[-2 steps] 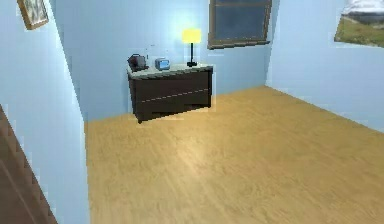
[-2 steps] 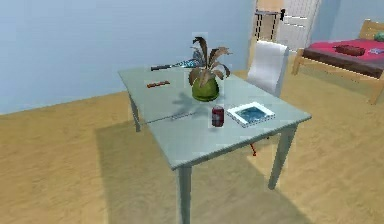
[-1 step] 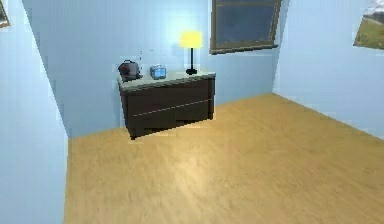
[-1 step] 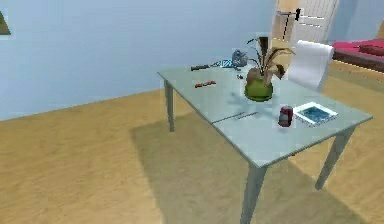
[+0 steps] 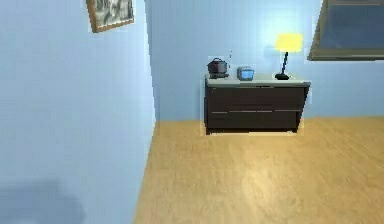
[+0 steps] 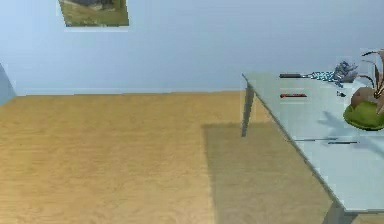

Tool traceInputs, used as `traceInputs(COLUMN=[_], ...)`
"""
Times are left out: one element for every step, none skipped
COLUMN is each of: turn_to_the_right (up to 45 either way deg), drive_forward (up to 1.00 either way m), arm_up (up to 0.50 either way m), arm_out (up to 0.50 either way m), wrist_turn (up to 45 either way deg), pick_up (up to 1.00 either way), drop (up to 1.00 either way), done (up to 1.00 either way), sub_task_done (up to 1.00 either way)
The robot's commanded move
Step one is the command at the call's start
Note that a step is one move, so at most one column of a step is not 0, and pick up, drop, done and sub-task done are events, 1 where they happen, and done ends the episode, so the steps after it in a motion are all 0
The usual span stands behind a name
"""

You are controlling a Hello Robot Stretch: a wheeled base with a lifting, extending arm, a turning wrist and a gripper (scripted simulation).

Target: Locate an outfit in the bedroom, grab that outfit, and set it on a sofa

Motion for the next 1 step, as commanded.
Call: traceInputs(turn_to_the_right=[0.0], drive_forward=[1.0], arm_up=[0.0], arm_out=[0.0], wrist_turn=[0.0], pick_up=[0.0], drop=[0.0], done=[0.0], sub_task_done=[0.0])
